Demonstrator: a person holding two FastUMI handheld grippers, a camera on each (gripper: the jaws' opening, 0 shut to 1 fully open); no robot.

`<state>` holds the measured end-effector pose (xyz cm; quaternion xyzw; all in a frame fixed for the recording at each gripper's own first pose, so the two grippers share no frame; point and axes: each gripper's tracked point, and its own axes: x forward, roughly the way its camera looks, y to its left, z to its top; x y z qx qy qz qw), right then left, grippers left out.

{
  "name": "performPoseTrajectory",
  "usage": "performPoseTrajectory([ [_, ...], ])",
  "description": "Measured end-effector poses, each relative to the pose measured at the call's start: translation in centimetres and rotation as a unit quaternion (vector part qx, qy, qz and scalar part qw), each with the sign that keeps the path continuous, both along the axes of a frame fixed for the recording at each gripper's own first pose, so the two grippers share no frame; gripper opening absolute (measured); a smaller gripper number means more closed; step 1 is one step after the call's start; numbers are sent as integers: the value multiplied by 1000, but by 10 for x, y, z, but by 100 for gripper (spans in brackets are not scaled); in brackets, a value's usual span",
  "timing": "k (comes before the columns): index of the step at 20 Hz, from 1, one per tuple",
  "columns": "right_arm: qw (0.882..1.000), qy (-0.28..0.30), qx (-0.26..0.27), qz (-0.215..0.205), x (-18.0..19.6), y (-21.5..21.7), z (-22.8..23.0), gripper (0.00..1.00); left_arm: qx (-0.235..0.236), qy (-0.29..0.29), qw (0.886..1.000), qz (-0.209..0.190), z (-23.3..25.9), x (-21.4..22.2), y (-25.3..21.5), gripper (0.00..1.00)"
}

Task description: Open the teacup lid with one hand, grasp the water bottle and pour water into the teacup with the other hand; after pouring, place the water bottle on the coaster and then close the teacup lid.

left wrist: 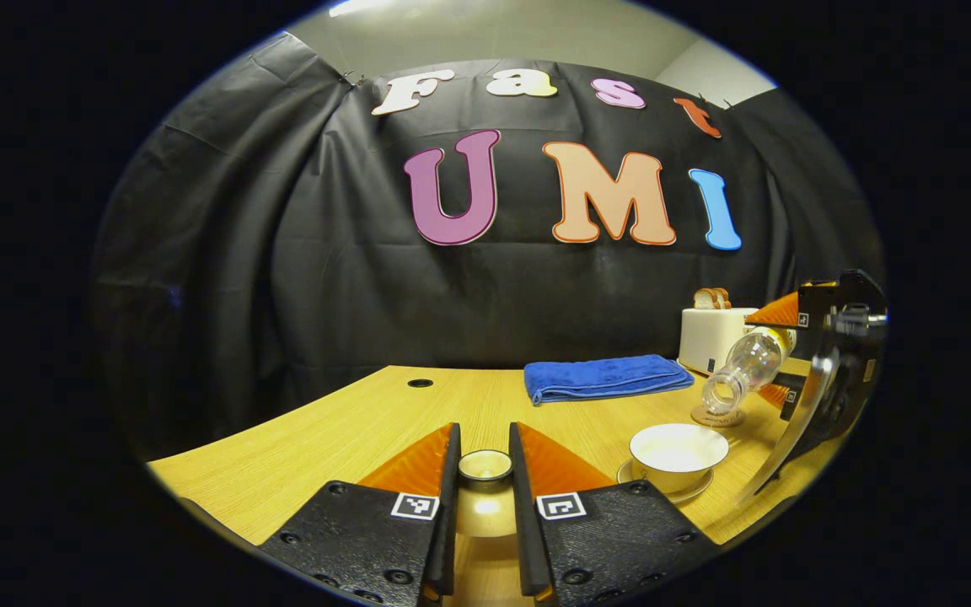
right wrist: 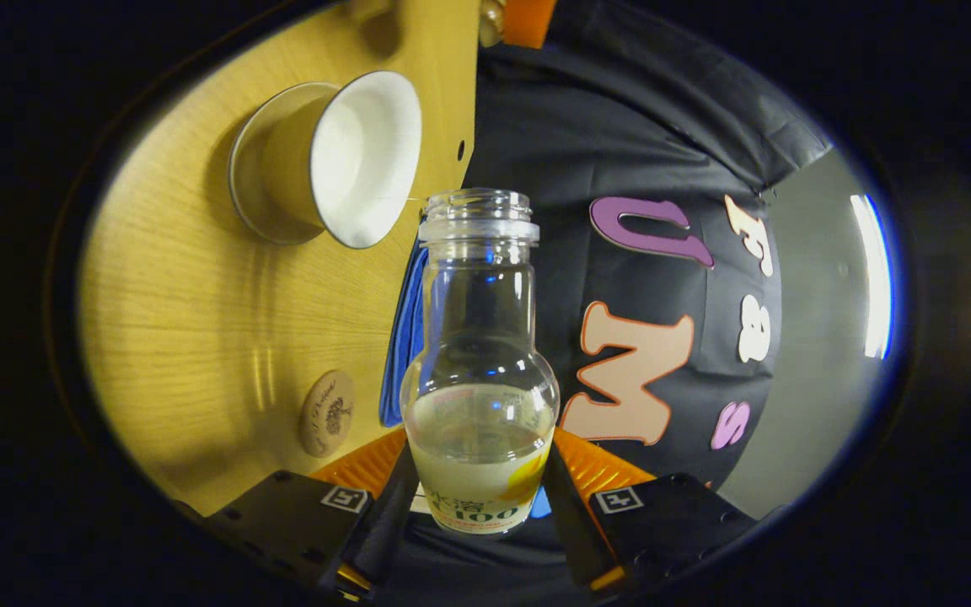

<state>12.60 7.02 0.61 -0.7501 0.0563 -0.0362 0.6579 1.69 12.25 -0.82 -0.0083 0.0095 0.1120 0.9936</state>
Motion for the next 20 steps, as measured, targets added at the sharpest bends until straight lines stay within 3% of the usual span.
performPoseTrajectory([
  [2,996,18,83,-12,-2,-3,-12,84,0,0,1000,0,0,0,0,27],
  [4,985,35,167,-27,-5,-6,-23,82,0,0,1000,1,-1,0,0,25],
  [5,976,45,212,-36,-6,-10,-28,85,0,0,1000,1,0,0,0,27],
  [9,938,37,340,-59,-3,-27,-19,80,0,0,1000,2,0,0,0,27],
  [12,902,32,425,-69,-1,-38,-16,79,0,0,1000,3,0,0,0,25],
  [16,841,17,536,-73,4,-48,-10,82,0,1,1000,3,0,0,0,27],
  [17,829,12,555,-74,7,-50,-9,79,0,1,1000,3,0,0,1,27],
  [19,802,5,592,-79,11,-55,-10,84,0,1,1000,3,0,0,0,27],
  [20,788,5,610,-80,14,-56,-13,82,0,1,1000,4,0,0,1,27],
])
